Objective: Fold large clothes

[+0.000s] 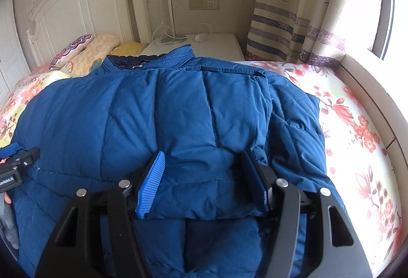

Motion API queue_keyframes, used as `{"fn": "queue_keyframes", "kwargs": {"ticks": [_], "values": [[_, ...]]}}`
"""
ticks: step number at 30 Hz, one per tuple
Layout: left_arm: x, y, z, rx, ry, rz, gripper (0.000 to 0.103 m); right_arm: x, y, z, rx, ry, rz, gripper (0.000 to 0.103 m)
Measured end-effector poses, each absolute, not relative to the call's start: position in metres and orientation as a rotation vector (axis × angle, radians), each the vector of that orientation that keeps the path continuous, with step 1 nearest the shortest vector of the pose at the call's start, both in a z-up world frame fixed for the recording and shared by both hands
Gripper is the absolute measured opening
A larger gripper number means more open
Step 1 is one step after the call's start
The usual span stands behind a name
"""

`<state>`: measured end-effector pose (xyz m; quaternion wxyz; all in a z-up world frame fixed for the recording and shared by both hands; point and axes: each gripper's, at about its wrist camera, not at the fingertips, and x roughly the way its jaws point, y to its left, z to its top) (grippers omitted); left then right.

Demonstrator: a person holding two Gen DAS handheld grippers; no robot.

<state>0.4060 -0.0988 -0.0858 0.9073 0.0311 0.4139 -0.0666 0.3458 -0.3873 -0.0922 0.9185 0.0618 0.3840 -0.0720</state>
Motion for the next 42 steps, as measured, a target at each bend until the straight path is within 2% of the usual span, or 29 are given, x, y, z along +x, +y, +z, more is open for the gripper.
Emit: {"fn": "queue_keyframes", "kwargs": {"ticks": [6, 10, 11, 17, 21, 22, 26, 30, 36, 38, 39, 42], "values": [[0.425, -0.104, -0.046, -0.006, 0.757, -0.166, 0.098, 0.345, -0.387, -0.09, 0.118, 0.79, -0.153, 0.062], [0.463, -0.114, -0.083, 0.066, 0.876, -0.113, 0.099, 0.345, -0.387, -0.09, 0.116, 0.79, -0.153, 0.062], [0.464, -0.118, -0.093, 0.107, 0.852, -0.122, 0.099, 0.346, -0.387, -0.091, 0.117, 0.788, -0.15, 0.063], [0.456, -0.112, -0.092, 0.097, 0.823, -0.131, 0.099, 0.337, -0.392, -0.08, 0.151, 0.733, -0.166, 0.061], [0.452, -0.114, -0.094, 0.089, 0.814, -0.14, 0.099, 0.337, -0.373, -0.041, 0.084, 0.613, -0.146, 0.061], [0.454, -0.112, -0.096, 0.087, 0.815, -0.141, 0.099, 0.342, -0.367, -0.034, 0.062, 0.602, -0.132, 0.059], [0.457, -0.111, -0.098, 0.08, 0.815, -0.147, 0.099, 0.398, -0.339, -0.03, -0.069, 0.663, -0.097, 0.041], [0.456, -0.109, -0.097, 0.067, 0.809, -0.16, 0.099, 0.452, -0.341, -0.087, -0.068, 0.86, -0.07, 0.042], [0.457, -0.109, -0.098, 0.063, 0.812, -0.163, 0.099, 0.451, -0.352, -0.067, -0.018, 0.842, -0.093, 0.042], [0.457, -0.109, -0.098, 0.065, 0.811, -0.163, 0.099, 0.444, -0.366, -0.053, 0.019, 0.76, -0.178, 0.051], [0.457, -0.109, -0.098, 0.064, 0.812, -0.163, 0.099, 0.446, -0.375, -0.054, 0.03, 0.751, -0.23, 0.052], [0.456, -0.109, -0.099, 0.065, 0.809, -0.165, 0.099, 0.462, -0.389, -0.091, 0.015, 0.875, -0.231, 0.052]]}}
